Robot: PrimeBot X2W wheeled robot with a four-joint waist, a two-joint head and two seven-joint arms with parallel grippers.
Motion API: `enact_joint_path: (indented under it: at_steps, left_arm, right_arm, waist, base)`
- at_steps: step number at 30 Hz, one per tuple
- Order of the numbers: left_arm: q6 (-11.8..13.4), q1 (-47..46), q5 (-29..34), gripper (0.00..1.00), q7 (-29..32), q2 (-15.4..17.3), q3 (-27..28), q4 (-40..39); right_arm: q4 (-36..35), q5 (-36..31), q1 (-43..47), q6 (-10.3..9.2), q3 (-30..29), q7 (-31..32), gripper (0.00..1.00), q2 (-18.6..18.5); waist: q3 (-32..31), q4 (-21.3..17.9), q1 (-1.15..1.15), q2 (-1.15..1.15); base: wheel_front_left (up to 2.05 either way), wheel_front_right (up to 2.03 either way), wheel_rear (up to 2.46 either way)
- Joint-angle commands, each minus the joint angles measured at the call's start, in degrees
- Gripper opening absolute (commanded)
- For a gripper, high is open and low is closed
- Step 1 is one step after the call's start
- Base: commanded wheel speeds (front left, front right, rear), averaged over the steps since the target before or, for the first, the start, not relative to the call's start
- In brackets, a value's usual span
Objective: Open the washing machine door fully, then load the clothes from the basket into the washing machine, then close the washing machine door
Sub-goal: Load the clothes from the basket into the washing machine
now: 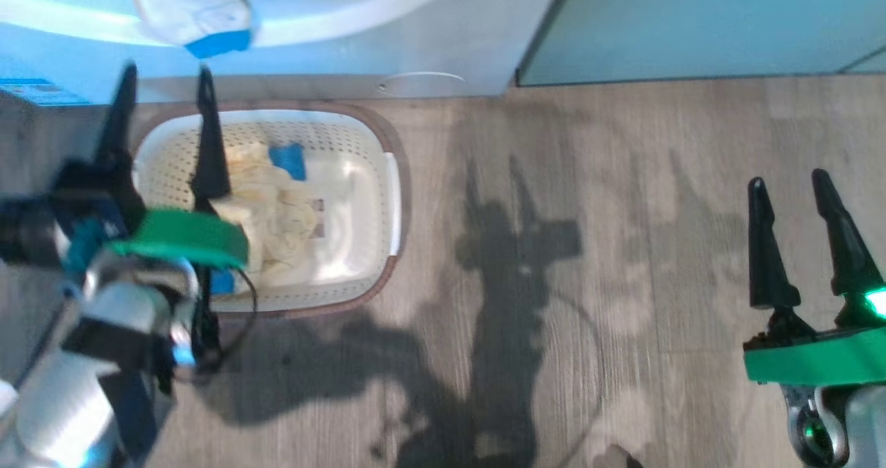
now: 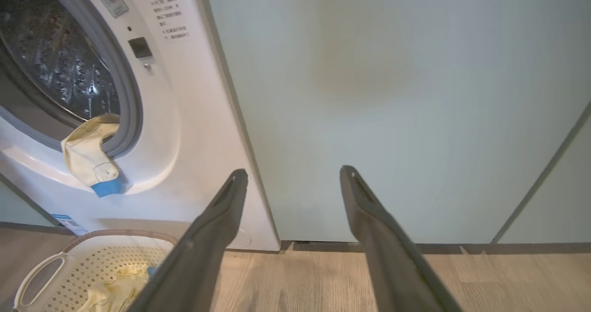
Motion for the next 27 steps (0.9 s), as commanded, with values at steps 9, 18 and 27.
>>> enact_joint_path:
  at_steps: [9,18,27]
  left_arm:
    - [1.4,8.2,-0.7,1.0,-2.7,-2.8,-1.2,-3.4]
    - [0.9,11.4,-1.5,1.0,-3.8,-4.7,-3.1,-0.7]
    - [0.6,11.8,-2.1,1.0,-4.1,-5.0,-3.5,0.4]
  right_arm:
    - [0.3,-2.7,2.2,-0.16,0.4,-0.4,1.0,-1.0]
    - [0.9,-2.9,4.0,-0.16,0.9,-0.4,1.0,-1.0]
    - [1.0,-2.9,4.4,-0.16,1.8,-0.4,1.0,-1.0]
  waist:
    - [-5.4,5.2,0.01,-0.01]
    - [-8.7,5.8,0.01,-0.01]
    - [-9.8,5.6,0.01,-0.01]
  base:
    - [0.0,0.0,0.0]
    - [0.0,0.0,0.0]
    - [0.0,0.0,0.0]
